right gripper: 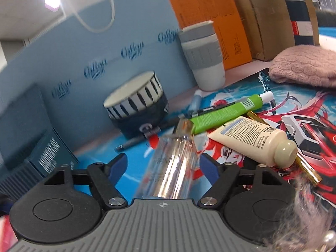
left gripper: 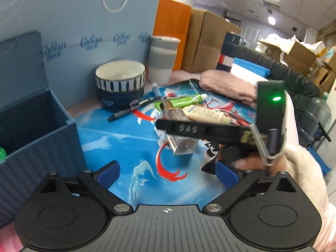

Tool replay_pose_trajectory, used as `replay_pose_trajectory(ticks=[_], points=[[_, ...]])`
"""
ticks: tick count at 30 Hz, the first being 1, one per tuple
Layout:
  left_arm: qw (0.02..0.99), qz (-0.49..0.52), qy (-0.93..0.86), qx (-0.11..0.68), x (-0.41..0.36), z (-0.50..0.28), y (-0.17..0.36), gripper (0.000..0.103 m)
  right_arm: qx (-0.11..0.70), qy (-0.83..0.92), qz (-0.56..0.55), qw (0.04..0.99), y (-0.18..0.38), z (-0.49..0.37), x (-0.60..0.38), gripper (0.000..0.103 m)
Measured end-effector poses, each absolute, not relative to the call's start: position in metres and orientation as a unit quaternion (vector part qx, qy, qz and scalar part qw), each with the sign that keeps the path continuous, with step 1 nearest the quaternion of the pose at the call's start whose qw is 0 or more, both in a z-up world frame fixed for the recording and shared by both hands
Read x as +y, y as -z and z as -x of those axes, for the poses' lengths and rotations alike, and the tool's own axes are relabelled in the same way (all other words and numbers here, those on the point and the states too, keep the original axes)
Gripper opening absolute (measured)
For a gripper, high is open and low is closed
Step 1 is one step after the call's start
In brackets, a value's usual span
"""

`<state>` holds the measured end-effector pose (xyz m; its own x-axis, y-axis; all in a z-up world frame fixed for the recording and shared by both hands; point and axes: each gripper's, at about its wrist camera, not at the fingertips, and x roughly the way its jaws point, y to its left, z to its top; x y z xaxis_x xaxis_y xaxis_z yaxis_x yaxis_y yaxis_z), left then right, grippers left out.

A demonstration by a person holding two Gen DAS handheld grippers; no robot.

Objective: Organize rigid objects
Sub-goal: 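Close the right tool on the glass bottle while the left tool moves to the blue box, then carry the glass bottle in the right tool down into the blue box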

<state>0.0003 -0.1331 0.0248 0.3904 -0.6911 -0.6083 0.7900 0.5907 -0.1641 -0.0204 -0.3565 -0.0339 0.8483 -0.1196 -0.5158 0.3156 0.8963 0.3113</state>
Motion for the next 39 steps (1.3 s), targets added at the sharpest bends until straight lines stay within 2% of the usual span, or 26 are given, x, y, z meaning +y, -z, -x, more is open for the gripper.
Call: replay_pose_trajectory(ticks=[2, 5, 6, 10, 12, 13, 18, 22, 34, 35, 39], points=[[0.834, -0.081, 0.445, 0.315, -0.126, 0.003, -0.030, 0.099, 0.265, 0.118, -0.190, 0.938, 0.037, 0.016, -0.356, 0.063], [0.839, -0.078, 0.449, 0.299, -0.113, 0.006, -0.038, 0.099, 0.270, 0.124, -0.177, 0.938, 0.038, 0.013, -0.353, 0.058], [0.841, -0.073, 0.449, 0.293, -0.107, 0.005, -0.041, 0.099, 0.273, 0.129, -0.170, 0.938, 0.038, 0.012, -0.351, 0.054], [0.860, -0.054, 0.430, 0.270, -0.079, 0.001, -0.054, 0.099, 0.278, 0.126, -0.155, 0.940, 0.037, 0.012, -0.352, 0.049], [0.871, -0.037, 0.417, 0.258, -0.061, -0.005, -0.060, 0.100, 0.277, 0.137, -0.140, 0.941, 0.035, 0.014, -0.350, 0.039], [0.877, -0.025, 0.409, 0.252, -0.052, -0.008, -0.063, 0.100, 0.276, 0.146, -0.128, 0.941, 0.033, 0.015, -0.348, 0.037], [0.906, 0.066, 0.351, 0.229, -0.004, -0.028, -0.072, 0.101, 0.286, 0.157, -0.129, 0.936, 0.027, 0.019, -0.348, 0.036], [0.909, 0.129, 0.310, 0.246, 0.029, -0.051, -0.071, 0.101, 0.286, 0.139, -0.162, 0.934, 0.015, 0.029, -0.352, 0.035], [0.901, 0.216, 0.275, 0.258, 0.076, -0.078, -0.061, 0.101, 0.198, 0.099, -0.153, 0.963, -0.044, 0.040, -0.306, 0.034], [0.901, 0.218, 0.273, 0.258, 0.079, -0.079, -0.061, 0.102, 0.187, 0.099, -0.151, 0.966, -0.050, 0.041, -0.303, 0.003], [0.900, 0.224, 0.271, 0.258, 0.082, -0.079, -0.061, 0.101, 0.148, 0.103, -0.102, 0.978, -0.079, 0.043, -0.286, 0.001]])
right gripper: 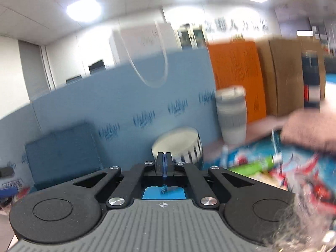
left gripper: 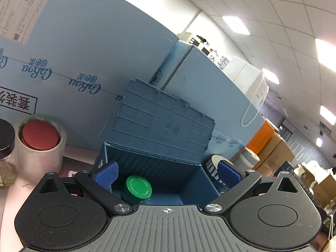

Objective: Organize rigid objects
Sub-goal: 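Carry the glass bottle in the right tool down into the blue box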

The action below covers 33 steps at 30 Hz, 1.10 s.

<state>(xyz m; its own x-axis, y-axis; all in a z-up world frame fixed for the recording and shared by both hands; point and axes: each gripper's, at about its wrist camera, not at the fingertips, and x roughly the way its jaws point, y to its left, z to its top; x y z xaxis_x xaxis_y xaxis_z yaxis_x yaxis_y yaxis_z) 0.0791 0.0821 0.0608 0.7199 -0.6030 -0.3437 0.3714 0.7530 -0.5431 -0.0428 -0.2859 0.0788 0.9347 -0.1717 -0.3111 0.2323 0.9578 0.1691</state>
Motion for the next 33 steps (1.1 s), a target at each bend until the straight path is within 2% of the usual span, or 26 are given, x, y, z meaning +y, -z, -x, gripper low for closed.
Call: replay_pose_trajectory(ticks=[2, 4, 5, 6, 7, 10, 14, 19, 22, 25, 27, 33], points=[[0.898, 0.227, 0.277, 0.256, 0.083, -0.078, -0.062, 0.102, 0.149, 0.106, -0.073, 0.980, -0.081, 0.044, -0.279, 0.001], [0.898, 0.227, 0.278, 0.254, 0.083, -0.077, -0.062, 0.102, 0.179, 0.103, -0.072, 0.976, -0.073, 0.045, -0.278, 0.007], [0.898, 0.228, 0.278, 0.253, 0.084, -0.076, -0.063, 0.102, 0.201, 0.106, -0.083, 0.970, -0.065, 0.047, -0.278, 0.026], [0.898, 0.229, 0.279, 0.251, 0.085, -0.075, -0.063, 0.102, 0.219, 0.109, -0.091, 0.965, -0.056, 0.051, -0.277, 0.051], [0.898, 0.229, 0.281, 0.250, 0.085, -0.074, -0.063, 0.102, 0.230, 0.108, -0.095, 0.963, -0.046, 0.059, -0.274, 0.059], [0.897, 0.229, 0.285, 0.248, 0.084, -0.073, -0.065, 0.102, 0.254, 0.087, -0.089, 0.959, -0.020, 0.083, -0.261, 0.060], [0.897, 0.222, 0.289, 0.248, 0.080, -0.072, -0.066, 0.102, 0.301, 0.023, -0.044, 0.952, -0.008, 0.100, -0.234, 0.072], [0.897, 0.216, 0.296, 0.249, 0.077, -0.070, -0.067, 0.102, 0.379, -0.007, -0.003, 0.925, 0.012, 0.095, -0.213, 0.072], [0.895, 0.217, 0.298, 0.250, 0.077, -0.070, -0.066, 0.102, 0.407, 0.006, 0.000, 0.913, 0.025, 0.094, -0.211, 0.067], [0.894, 0.218, 0.298, 0.252, 0.077, -0.072, -0.065, 0.102, 0.412, 0.004, 0.000, 0.911, 0.023, 0.095, -0.211, 0.051], [0.893, 0.220, 0.300, 0.254, 0.078, -0.072, -0.065, 0.102, 0.410, 0.001, 0.001, 0.912, 0.022, 0.096, -0.211, 0.035], [0.893, 0.219, 0.292, 0.262, 0.078, -0.075, -0.062, 0.102, 0.395, -0.017, -0.036, 0.918, 0.015, 0.097, -0.216, 0.035]])
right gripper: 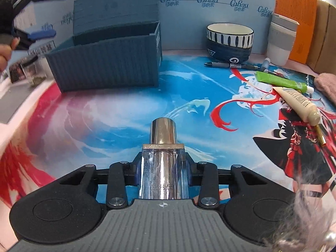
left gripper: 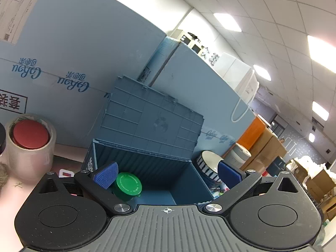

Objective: Organize rigid objects
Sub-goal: 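Carry the glass bottle in the right tool down into the blue box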

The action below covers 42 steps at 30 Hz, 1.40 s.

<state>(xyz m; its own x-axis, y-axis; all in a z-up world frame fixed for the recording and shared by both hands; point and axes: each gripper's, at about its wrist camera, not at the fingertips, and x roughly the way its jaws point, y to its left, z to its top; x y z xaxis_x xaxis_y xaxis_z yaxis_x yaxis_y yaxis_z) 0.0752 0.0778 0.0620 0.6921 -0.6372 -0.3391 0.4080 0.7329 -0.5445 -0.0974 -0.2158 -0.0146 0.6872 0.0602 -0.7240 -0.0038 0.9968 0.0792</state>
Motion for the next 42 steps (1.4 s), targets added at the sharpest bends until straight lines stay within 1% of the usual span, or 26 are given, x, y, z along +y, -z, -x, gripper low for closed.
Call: replay_pose_trajectory(ticks=[4, 9, 16, 21, 26, 35, 42], points=[[0.893, 0.222, 0.293, 0.260, 0.080, -0.075, -0.063, 0.102, 0.342, -0.016, -0.044, 0.938, -0.010, 0.101, -0.216, 0.035], [0.894, 0.231, 0.286, 0.256, 0.086, -0.075, -0.064, 0.102, 0.251, -0.022, -0.047, 0.967, -0.054, 0.098, -0.213, 0.035], [0.882, 0.265, 0.302, 0.246, 0.099, -0.075, -0.066, 0.102, 0.119, -0.076, -0.038, 0.989, -0.100, 0.063, -0.193, 0.035], [0.878, 0.284, 0.298, 0.246, 0.106, -0.078, -0.066, 0.102, 0.094, -0.123, -0.010, 0.988, -0.109, 0.016, -0.173, 0.035], [0.850, 0.335, 0.315, 0.256, 0.116, -0.084, -0.062, 0.102, 0.075, -0.190, 0.059, 0.977, -0.093, -0.026, -0.157, 0.035], [0.843, 0.354, 0.312, 0.256, 0.121, -0.085, -0.060, 0.102, 0.092, -0.263, 0.174, 0.944, -0.058, -0.063, -0.123, 0.035], [0.841, 0.356, 0.306, 0.270, 0.118, -0.092, -0.055, 0.102, 0.115, -0.286, 0.239, 0.921, -0.049, -0.074, -0.101, 0.035]])
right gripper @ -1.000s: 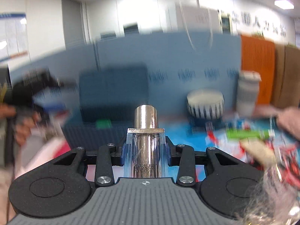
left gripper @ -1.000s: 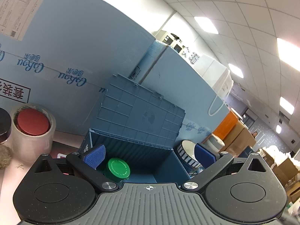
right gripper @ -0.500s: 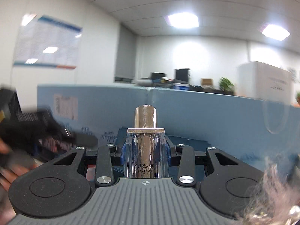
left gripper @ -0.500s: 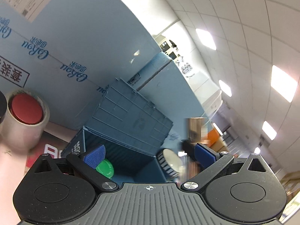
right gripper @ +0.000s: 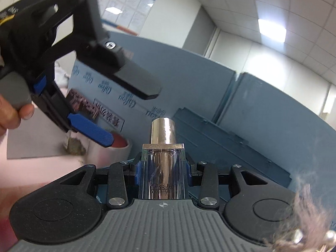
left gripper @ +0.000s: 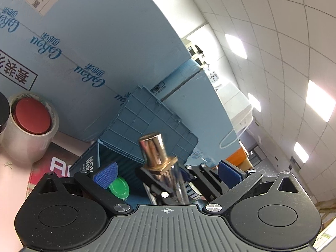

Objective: Organize rigid objects
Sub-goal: 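Carry the glass bottle in the right tool down into the blue box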

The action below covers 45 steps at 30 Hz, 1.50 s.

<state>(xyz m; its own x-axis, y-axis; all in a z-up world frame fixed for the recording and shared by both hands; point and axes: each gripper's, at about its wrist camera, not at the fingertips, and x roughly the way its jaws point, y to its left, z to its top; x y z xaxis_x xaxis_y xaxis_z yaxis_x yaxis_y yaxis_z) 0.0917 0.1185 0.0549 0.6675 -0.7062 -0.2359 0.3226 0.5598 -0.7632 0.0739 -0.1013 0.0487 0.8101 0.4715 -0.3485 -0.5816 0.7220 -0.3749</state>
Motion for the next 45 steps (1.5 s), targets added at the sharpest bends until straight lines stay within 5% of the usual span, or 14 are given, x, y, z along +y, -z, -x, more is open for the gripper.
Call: replay_pose_trajectory(ticks=[19, 32, 45], points=[[0.839, 0.363, 0.300, 0.273, 0.123, -0.094, -0.051, 0.103, 0.162, -0.300, 0.325, 0.882, -0.032, -0.085, -0.081, 0.035], [0.839, 0.361, 0.301, 0.274, 0.122, -0.095, -0.051, 0.103, 0.331, -0.360, 0.198, 0.849, -0.039, -0.138, -0.096, 0.036], [0.842, 0.351, 0.304, 0.276, 0.116, -0.096, -0.052, 0.103, 0.385, -0.279, 0.070, 0.877, -0.029, -0.137, -0.100, 0.042]])
